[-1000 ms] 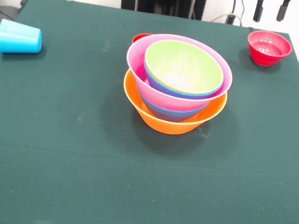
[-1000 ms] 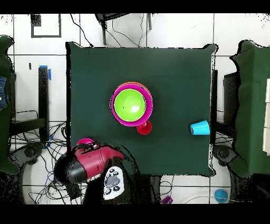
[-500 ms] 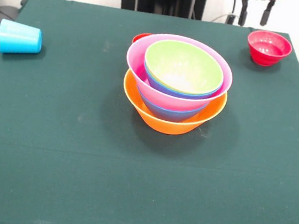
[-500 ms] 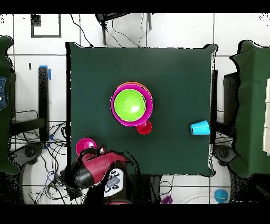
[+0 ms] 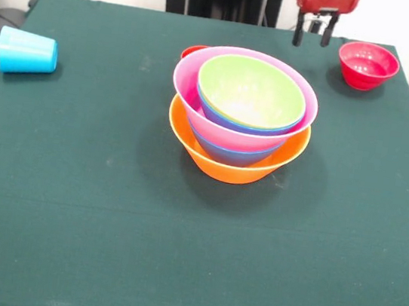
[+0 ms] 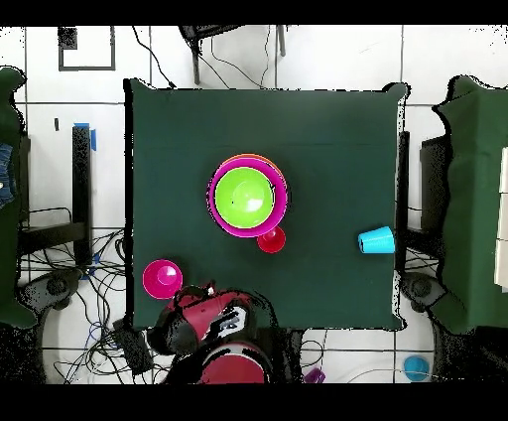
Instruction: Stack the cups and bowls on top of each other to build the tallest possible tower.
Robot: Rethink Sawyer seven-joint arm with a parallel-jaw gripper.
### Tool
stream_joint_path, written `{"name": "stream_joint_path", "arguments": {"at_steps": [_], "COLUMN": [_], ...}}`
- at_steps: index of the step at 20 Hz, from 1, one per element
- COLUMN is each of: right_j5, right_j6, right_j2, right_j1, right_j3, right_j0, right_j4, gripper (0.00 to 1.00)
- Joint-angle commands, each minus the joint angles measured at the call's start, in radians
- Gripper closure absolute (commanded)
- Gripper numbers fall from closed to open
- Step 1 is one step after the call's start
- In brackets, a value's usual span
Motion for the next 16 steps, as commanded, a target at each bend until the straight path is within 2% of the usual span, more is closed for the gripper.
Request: {"name": "stream_joint_path", "arguments": {"at_steps": [1,6,10,12,16], "right_j5": [-0.087,-0.108,-0.088,-0.062,0.012], "right_j6": [0.090,0.098,0.096,0.095,0.105], "right_j2": [0.023,0.026,0.031,0.043,0.082], "right_j1": [0.133,0.148,0.122,0.093,-0.013], "right_j3": [-0.105,-0.102,-0.081,-0.065,0.007], "right_j0": [0.002,0.010,0.011,0.004,-0.006], "right_j4": [-0.045,-0.041,-0.036,-0.034,-0.014], "gripper": [0.00,0.00,0.00,0.00,0.00]}}
